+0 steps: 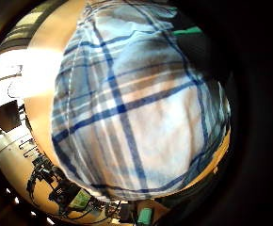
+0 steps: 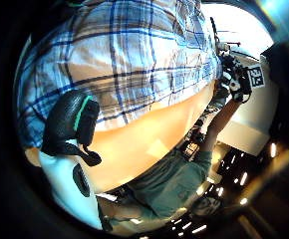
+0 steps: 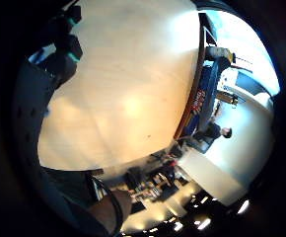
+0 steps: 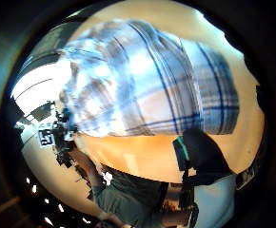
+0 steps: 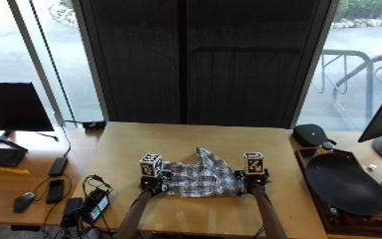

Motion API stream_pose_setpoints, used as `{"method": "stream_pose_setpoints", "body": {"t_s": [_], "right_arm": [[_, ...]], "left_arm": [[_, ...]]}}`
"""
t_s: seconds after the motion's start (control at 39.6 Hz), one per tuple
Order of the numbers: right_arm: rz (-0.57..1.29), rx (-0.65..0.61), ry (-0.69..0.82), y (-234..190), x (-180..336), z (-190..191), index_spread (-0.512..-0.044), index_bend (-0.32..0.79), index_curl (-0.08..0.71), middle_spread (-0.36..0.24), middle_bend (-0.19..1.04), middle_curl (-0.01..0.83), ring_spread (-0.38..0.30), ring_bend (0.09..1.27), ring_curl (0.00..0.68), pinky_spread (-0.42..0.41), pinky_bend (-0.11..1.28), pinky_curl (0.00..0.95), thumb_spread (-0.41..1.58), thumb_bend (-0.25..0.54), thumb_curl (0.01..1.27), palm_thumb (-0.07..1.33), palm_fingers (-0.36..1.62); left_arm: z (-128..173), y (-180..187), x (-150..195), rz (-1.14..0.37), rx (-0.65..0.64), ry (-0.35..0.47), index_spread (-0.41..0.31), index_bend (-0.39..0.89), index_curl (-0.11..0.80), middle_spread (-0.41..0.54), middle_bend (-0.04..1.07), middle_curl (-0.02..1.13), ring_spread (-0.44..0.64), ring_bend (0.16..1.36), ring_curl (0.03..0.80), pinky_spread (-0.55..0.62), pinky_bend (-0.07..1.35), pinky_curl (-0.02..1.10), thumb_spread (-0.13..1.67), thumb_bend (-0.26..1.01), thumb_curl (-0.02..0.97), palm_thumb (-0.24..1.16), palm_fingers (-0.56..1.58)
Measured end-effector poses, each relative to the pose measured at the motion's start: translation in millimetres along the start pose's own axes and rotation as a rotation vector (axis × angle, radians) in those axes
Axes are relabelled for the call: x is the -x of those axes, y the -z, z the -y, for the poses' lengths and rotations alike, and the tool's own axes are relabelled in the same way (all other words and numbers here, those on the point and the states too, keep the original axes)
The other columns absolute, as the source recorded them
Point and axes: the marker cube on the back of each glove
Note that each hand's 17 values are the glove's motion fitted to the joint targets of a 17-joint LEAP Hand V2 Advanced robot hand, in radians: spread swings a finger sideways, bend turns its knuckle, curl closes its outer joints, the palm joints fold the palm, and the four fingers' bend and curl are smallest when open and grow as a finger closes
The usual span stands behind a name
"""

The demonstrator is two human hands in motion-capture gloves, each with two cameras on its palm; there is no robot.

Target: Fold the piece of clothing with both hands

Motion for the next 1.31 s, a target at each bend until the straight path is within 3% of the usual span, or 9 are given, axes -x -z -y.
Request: {"method": "stream_pose_setpoints", "body": {"t_s": [0.13,0.3,0.66,0.76,0.86,0.93,1.01,1.09,1.31], "right_arm": [[-0.172,0.25,-0.155,-25,-20,-6,-0.322,0.02,0.128,-0.034,0.15,0.365,-0.052,0.65,0.37,0.086,0.89,0.372,1.15,-0.033,0.39,0.82,0.29],[-0.327,0.228,-0.257,-35,-35,-1,-0.364,0.04,0.096,-0.036,0.15,0.335,-0.045,0.7,0.373,0.074,0.96,0.383,1.07,-0.024,0.39,0.82,0.2],[-0.239,-0.063,0.157,-35,-13,12,-0.425,0.12,0.131,-0.104,0.17,0.333,-0.149,0.75,0.368,0.001,0.9,0.355,1.03,-0.012,0.43,0.91,0.4],[-0.259,-0.069,0.131,-35,-16,9,-0.429,0.15,0.156,-0.116,0.16,0.326,-0.169,0.73,0.364,-0.02,0.88,0.352,1.01,-0.015,0.43,0.92,0.45],[-0.276,-0.098,0.098,-31,-17,8,-0.424,0.26,0.22,-0.141,0.14,0.311,-0.191,0.66,0.344,-0.041,0.82,0.335,1.0,-0.012,0.44,0.94,0.57],[-0.131,-0.12,0.286,-33,0,13,-0.419,0.29,0.253,-0.156,0.14,0.307,-0.204,0.63,0.336,-0.05,0.77,0.325,1.0,-0.013,0.45,0.95,0.64],[0.064,-0.131,0.522,-37,20,19,-0.4,0.34,0.287,-0.174,0.17,0.311,-0.224,0.6,0.327,-0.061,0.7,0.309,1.01,-0.009,0.45,0.96,0.77],[0.137,-0.136,0.59,-37,25,20,-0.383,0.31,0.303,-0.189,0.18,0.321,-0.232,0.59,0.329,-0.073,0.66,0.303,1.01,-0.011,0.46,0.98,0.86],[0.191,-0.295,0.566,-11,29,19,-0.355,0.12,0.3,-0.192,0.18,0.344,-0.241,0.64,0.368,-0.145,0.65,0.322,0.95,-0.02,0.49,0.98,1.1]], "left_arm": [[-4,0,-2,-0.056,0.03,-0.026,-0.128,0.2,0.479,0.085,0.13,0.27,0.31,0.41,0.343,0.27,0.48,0.46,1.22,-0.03,0.291,0.6,0.32],[-5,-4,7,-0.078,0.079,0.035,-0.111,0.18,0.473,0.121,0.12,0.26,0.35,0.42,0.344,0.28,0.52,0.46,1.19,-0.03,0.287,0.53,0.25],[-14,0,13,0.003,0.124,0.095,-0.093,0.19,0.467,0.181,0.14,0.24,0.4,0.45,0.341,0.3,0.56,0.46,1.14,-0.02,0.291,0.46,0.14],[-14,0,11,0.006,0.142,0.043,-0.096,0.19,0.464,0.183,0.15,0.24,0.41,0.46,0.339,0.31,0.57,0.46,1.14,-0.02,0.293,0.46,0.14],[-25,-4,3,-0.041,0.326,-0.022,-0.097,0.17,0.458,0.182,0.16,0.25,0.41,0.47,0.339,0.32,0.58,0.46,1.14,-0.02,0.294,0.45,0.13],[-27,-7,0,-0.042,0.375,-0.062,-0.097,0.15,0.447,0.184,0.16,0.25,0.42,0.47,0.339,0.32,0.6,0.47,1.14,-0.02,0.293,0.45,0.08],[-18,-11,7,0.055,0.299,0.063,-0.099,0.09,0.417,0.191,0.16,0.26,0.44,0.49,0.35,0.33,0.64,0.48,1.17,-0.03,0.281,0.41,-0.02],[-15,-15,13,0.127,0.279,0.144,-0.103,0.07,0.384,0.194,0.16,0.26,0.45,0.52,0.348,0.35,0.67,0.48,1.19,-0.04,0.266,0.35,-0.08],[-17,-15,9,0.126,0.264,0.153,-0.114,0.08,0.313,0.199,0.16,0.26,0.47,0.53,0.342,0.38,0.68,0.46,1.24,-0.03,0.228,0.2,-0.16]]}}
